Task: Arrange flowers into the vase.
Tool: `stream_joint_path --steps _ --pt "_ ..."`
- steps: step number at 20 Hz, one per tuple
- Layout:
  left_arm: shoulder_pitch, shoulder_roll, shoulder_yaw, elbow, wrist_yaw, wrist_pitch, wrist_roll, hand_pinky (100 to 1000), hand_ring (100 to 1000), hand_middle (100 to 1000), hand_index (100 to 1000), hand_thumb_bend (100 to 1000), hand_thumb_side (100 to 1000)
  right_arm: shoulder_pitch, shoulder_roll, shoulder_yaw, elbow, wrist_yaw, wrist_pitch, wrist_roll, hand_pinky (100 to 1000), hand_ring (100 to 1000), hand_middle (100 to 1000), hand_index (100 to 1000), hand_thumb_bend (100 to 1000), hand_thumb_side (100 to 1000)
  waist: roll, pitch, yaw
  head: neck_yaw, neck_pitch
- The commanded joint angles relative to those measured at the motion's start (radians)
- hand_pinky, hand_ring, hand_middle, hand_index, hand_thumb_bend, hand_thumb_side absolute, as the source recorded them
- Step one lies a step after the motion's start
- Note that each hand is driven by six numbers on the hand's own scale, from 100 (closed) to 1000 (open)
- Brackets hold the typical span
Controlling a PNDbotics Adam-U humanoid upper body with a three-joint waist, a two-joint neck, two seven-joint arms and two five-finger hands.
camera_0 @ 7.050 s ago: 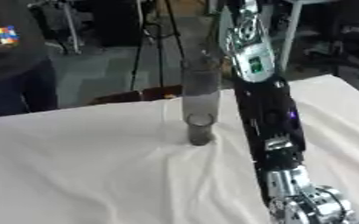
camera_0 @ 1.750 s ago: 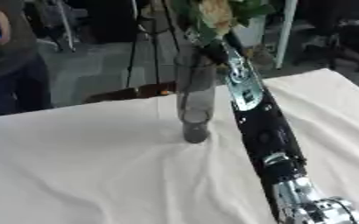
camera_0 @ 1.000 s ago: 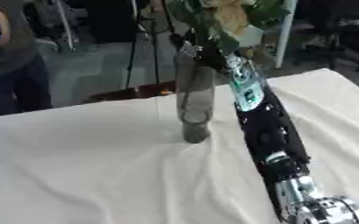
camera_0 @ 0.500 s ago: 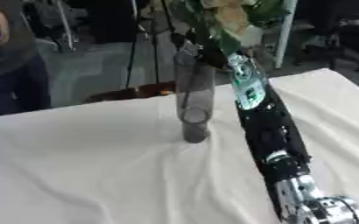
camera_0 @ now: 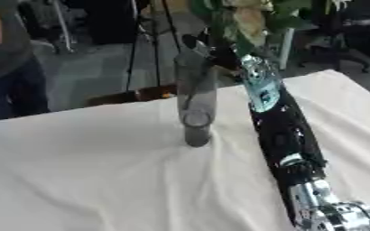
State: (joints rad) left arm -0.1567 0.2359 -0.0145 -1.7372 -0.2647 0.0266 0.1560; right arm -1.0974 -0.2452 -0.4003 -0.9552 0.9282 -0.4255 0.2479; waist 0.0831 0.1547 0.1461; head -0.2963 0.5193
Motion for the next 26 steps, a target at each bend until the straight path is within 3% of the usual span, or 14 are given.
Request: stream_joint_path --steps 1,14,19,21,26 --pt "-0.004 0.012 0.009 -0.011 -0.003 -0.002 0.002 509 691 615 718 297 812 -0.014 -0.031 0.0 -0.006 0.0 0.0 0.0 645 833 429 601 619 1000 -0.013 -0.009 -0.002 0.004 0.008" --pt "0.0 0.013 0.01 -0.01 -0.004 -0.002 0.002 509 691 616 718 296 811 0.001 -0.05 0.008 0.011 -0.011 -0.011 0.016 654 851 453 636 652 1000 -0.012 -0.016 -0.015 0.005 0.01" --pt "0.0 0.013 0.011 -0.01 -0.004 -0.001 0.003 509 691 616 718 295 812 0.012 -0.064 0.022 0.022 -0.027 -0.04 0.056 678 882 492 708 775 1000 -0.011 -0.017 -0.023 0.007 0.009" --pt "0.0 0.013 0.011 -0.01 -0.004 -0.001 0.004 508 691 616 718 295 812 0.017 -0.071 0.028 0.027 -0.036 -0.05 0.084 700 908 539 789 857 1000 -0.012 -0.018 -0.027 0.008 0.009" --pt "0.002 0.014 0.013 -0.01 -0.004 -0.001 0.005 508 691 616 718 295 812 0.031 -0.088 0.032 0.035 -0.072 -0.066 0.158 721 931 574 857 904 923 -0.013 -0.018 -0.038 0.009 0.009"
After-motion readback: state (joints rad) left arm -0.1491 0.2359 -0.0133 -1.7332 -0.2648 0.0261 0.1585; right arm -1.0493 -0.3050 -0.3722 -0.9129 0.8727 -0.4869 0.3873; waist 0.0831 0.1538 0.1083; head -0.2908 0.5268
